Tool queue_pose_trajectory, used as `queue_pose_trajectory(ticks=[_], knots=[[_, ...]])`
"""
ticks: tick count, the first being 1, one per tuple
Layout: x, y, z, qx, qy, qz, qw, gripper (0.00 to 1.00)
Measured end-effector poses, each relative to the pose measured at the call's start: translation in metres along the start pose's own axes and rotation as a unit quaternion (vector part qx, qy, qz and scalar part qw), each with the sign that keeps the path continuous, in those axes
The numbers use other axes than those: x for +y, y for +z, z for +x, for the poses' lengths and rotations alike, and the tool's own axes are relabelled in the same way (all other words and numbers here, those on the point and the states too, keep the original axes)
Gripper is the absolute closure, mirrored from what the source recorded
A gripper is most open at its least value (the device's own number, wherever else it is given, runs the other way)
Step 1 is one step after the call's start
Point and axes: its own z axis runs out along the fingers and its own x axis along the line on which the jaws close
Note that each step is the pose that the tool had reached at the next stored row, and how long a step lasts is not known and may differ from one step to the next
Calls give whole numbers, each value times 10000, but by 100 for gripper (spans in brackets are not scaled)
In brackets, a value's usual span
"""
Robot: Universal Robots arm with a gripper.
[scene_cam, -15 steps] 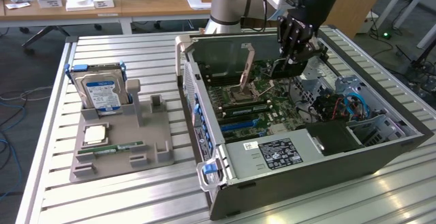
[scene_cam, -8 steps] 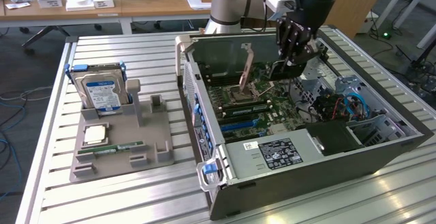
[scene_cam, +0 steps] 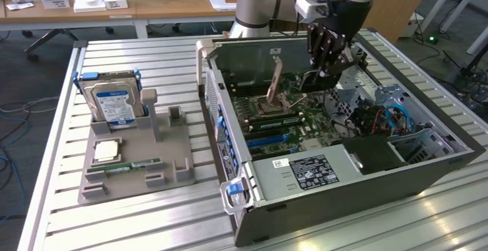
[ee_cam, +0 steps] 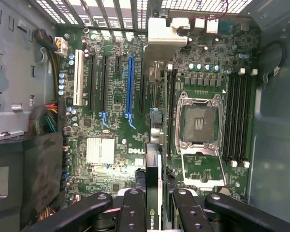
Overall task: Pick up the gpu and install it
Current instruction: 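Insert the gpu into the slot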
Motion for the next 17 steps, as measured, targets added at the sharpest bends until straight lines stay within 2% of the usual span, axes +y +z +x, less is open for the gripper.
queue_pose_trajectory(ticks=[5, 11, 17], knots=[[26, 63, 0, 1, -1, 33, 10000, 74], [38, 81, 0, 1, 14, 35, 10000, 74], [39, 88, 23, 0, 143, 38, 9999, 74]])
